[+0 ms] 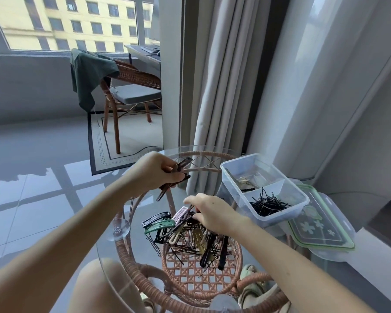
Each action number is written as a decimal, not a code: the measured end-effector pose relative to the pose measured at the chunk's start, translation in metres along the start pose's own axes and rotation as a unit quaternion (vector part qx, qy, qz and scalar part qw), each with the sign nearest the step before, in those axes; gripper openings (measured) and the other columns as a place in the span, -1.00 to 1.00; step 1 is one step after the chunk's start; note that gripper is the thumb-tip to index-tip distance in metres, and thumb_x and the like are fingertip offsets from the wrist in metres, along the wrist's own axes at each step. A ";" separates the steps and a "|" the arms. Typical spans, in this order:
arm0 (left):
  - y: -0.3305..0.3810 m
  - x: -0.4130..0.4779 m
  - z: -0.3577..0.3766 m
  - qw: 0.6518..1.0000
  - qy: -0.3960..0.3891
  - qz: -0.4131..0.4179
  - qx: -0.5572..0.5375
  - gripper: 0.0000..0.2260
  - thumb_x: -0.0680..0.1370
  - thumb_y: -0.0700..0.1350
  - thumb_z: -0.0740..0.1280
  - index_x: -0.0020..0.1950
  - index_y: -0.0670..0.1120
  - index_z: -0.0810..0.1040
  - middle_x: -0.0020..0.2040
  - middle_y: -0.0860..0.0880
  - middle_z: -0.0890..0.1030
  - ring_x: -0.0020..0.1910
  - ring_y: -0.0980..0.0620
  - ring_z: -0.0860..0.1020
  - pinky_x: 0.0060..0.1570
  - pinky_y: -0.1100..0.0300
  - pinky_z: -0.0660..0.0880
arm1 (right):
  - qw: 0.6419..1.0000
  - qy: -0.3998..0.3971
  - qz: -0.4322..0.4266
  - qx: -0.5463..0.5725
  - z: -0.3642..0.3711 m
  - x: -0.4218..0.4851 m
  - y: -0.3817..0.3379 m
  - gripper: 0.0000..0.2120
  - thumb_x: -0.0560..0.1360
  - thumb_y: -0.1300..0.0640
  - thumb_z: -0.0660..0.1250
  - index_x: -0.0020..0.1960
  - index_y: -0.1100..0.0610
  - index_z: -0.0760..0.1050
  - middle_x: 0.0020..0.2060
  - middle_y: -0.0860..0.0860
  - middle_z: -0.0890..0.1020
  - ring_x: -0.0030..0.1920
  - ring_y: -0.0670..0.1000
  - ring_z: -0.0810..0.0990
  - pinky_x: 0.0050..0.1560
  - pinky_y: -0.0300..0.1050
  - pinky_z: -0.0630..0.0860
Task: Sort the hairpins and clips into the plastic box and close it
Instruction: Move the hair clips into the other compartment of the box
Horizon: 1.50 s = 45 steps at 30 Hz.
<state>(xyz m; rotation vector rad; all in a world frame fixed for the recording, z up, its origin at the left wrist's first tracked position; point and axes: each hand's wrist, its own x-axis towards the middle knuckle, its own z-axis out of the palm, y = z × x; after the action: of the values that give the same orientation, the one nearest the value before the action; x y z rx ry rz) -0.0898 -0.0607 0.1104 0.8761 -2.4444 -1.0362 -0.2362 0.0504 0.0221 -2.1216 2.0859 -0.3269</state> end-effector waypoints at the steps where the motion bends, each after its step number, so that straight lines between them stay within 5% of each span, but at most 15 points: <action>1: -0.001 -0.001 0.000 1.000 -0.001 -0.005 -0.010 -0.97 0.42 -0.11 0.43 -0.22 -0.02 0.65 -0.32 -0.03 0.70 -0.36 0.09 0.65 -0.21 0.15 0.64 | 1.000 -0.009 -0.007 -0.028 0.001 0.001 0.001 -0.60 0.53 0.22 0.23 0.35 0.00 0.33 -0.01 0.13 0.52 -0.05 0.15 0.55 -0.09 0.01 0.48; 9: -0.003 -0.002 0.000 0.995 0.011 -0.028 -0.093 -0.96 0.42 -0.12 0.43 -0.24 -0.01 0.65 -0.29 -0.09 0.71 -0.27 -0.05 0.68 -0.21 0.14 0.64 | 0.999 0.002 -0.038 -0.029 0.002 0.009 0.004 -0.91 0.50 0.33 0.22 -0.03 0.24 0.48 -0.16 0.18 0.55 -0.14 0.22 0.56 -0.22 -0.04 0.44; 11: -0.004 -0.002 -0.004 0.991 0.019 -0.039 -0.127 -0.97 0.42 -0.14 0.43 -0.21 -0.04 0.65 -0.24 -0.15 0.70 -0.21 -0.11 0.68 -0.15 0.08 0.64 | 0.999 0.030 -0.027 0.010 -0.002 0.005 0.005 -0.91 0.50 0.34 0.23 -0.04 0.25 0.49 -0.15 0.18 0.58 -0.13 0.18 0.56 -0.14 -0.01 0.50; 14: -0.004 0.001 -0.008 0.979 0.038 -0.064 -0.192 -0.97 0.42 -0.18 0.42 -0.21 -0.06 0.64 -0.16 -0.22 0.69 -0.15 -0.17 0.67 -0.12 0.03 0.63 | 0.990 0.115 -0.006 0.085 -0.020 -0.001 0.008 -0.90 0.47 0.34 0.28 -0.04 0.25 0.53 -0.17 0.14 0.61 -0.19 0.02 0.54 -0.15 -0.22 0.45; 18: 0.003 0.012 -0.005 0.960 0.068 -0.081 -0.261 -0.98 0.42 -0.17 0.42 -0.20 -0.10 0.63 -0.11 -0.28 0.66 -0.17 -0.18 0.66 -0.15 0.04 0.64 | 0.936 0.241 0.071 0.245 -0.055 -0.010 0.020 -0.96 0.45 0.26 0.37 -0.10 0.17 0.54 -0.36 -0.05 0.55 -0.45 -0.20 0.48 -0.37 -0.32 0.46; 20: 0.010 0.021 0.002 0.955 0.070 -0.076 -0.277 -0.96 0.43 -0.16 0.41 -0.21 -0.11 0.64 -0.13 -0.28 0.66 -0.24 -0.12 0.65 -0.22 0.13 0.64 | 0.897 0.299 0.104 0.309 -0.074 -0.013 0.035 -0.96 0.46 0.26 0.37 -0.12 0.18 0.51 -0.41 -0.01 0.54 -0.57 -0.14 0.46 -0.51 -0.26 0.45; 23: 0.027 0.042 0.022 0.950 0.065 -0.068 -0.297 -0.91 0.44 -0.16 0.42 -0.23 -0.16 0.64 -0.19 -0.27 0.64 -0.30 -0.08 0.62 -0.26 0.12 0.64 | 0.844 0.390 0.171 0.326 -0.099 -0.015 0.068 -0.94 0.45 0.28 0.37 -0.19 0.19 0.51 -0.44 0.00 0.54 -0.62 -0.08 0.46 -0.56 -0.21 0.46; 26: 0.050 0.071 0.053 0.954 0.058 -0.056 -0.289 -0.86 0.44 -0.15 0.42 -0.20 -0.24 0.63 -0.24 -0.22 0.61 -0.28 -0.12 0.60 -0.10 -0.06 0.61 | 0.820 0.420 0.254 0.295 -0.107 -0.012 0.101 -0.86 0.43 0.29 0.36 -0.27 0.14 0.48 -0.51 -0.03 0.51 -0.65 -0.12 0.46 -0.54 -0.29 0.42; 33: 0.082 0.120 0.121 0.990 -0.028 -0.056 -0.122 -0.85 0.43 -0.15 0.41 -0.29 -0.21 0.55 -0.33 -0.15 0.52 -0.31 -0.04 0.48 -0.20 0.07 0.53 | 0.857 0.210 0.356 0.307 -0.088 -0.006 0.130 -0.82 0.41 0.39 0.36 -0.31 0.18 0.50 -0.42 0.09 0.58 -0.48 0.03 0.59 -0.36 -0.02 0.63; 38: 0.080 0.123 0.125 0.996 -0.057 -0.051 -0.055 -0.83 0.42 -0.26 0.36 -0.33 -0.11 0.44 -0.22 -0.10 0.44 -0.23 -0.01 0.40 -0.22 0.16 0.38 | 0.887 0.207 0.382 0.156 -0.091 -0.015 0.128 -0.88 0.43 0.40 0.25 -0.11 0.43 0.54 -0.27 0.32 0.65 -0.31 0.20 0.66 -0.19 0.08 0.63; 41: 0.072 0.110 0.107 0.997 -0.025 -0.027 -0.061 -0.90 0.44 -0.25 0.32 -0.11 -0.17 0.63 -0.15 -0.06 0.57 -0.21 -0.01 0.51 -0.09 0.17 0.54 | 0.907 0.261 0.329 0.021 -0.098 -0.028 0.106 -0.83 0.46 0.29 0.23 -0.07 0.30 0.59 -0.15 0.21 0.68 -0.17 0.17 0.61 -0.17 -0.20 0.43; 45: 0.051 0.071 0.068 0.998 -0.023 0.012 0.059 -0.84 0.48 -0.15 0.33 -0.01 -0.13 0.65 -0.04 -0.03 0.66 -0.13 -0.02 0.60 -0.05 0.15 0.55 | 0.942 0.219 0.214 0.136 -0.095 -0.053 0.049 -0.87 0.47 0.09 0.32 -0.05 0.10 0.60 -0.20 0.01 0.67 -0.25 -0.03 0.57 -0.18 -0.15 0.49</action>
<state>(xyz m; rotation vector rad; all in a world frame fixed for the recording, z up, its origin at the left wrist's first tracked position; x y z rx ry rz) -0.1995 -0.0441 0.1069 0.8657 -2.5713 -0.9214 -0.3087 0.1062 0.0985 -1.4819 2.4789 -1.0333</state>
